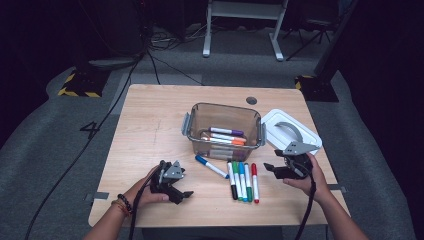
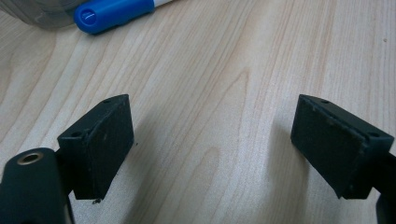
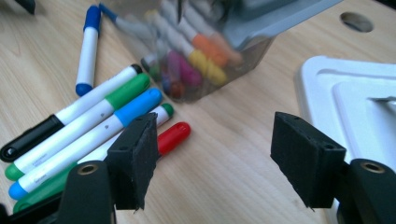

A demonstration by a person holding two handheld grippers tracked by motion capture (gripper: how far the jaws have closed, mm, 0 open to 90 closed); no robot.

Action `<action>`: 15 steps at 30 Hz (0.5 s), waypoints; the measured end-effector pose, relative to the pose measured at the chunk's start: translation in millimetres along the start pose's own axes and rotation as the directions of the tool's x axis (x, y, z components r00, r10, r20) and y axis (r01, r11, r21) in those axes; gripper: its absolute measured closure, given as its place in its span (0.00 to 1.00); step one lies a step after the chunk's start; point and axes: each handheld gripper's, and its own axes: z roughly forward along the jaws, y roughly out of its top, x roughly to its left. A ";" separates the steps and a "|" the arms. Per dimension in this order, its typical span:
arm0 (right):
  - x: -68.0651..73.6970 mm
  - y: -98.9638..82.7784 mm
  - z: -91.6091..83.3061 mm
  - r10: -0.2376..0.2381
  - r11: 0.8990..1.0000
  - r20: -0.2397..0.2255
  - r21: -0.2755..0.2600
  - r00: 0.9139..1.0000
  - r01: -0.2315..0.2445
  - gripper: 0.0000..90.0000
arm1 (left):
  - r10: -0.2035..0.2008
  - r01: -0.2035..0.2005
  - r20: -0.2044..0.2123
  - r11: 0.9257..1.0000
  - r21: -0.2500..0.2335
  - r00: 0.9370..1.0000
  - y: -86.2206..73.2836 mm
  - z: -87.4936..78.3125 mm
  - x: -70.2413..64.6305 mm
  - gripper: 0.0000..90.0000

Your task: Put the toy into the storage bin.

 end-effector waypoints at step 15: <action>18.1 -10.7 42.4 0.033 0.996 -0.074 0.080 0.997 -0.027 0.37 | 0.001 -0.001 0.000 1.000 0.000 1.000 0.0 0.0 0.0 0.15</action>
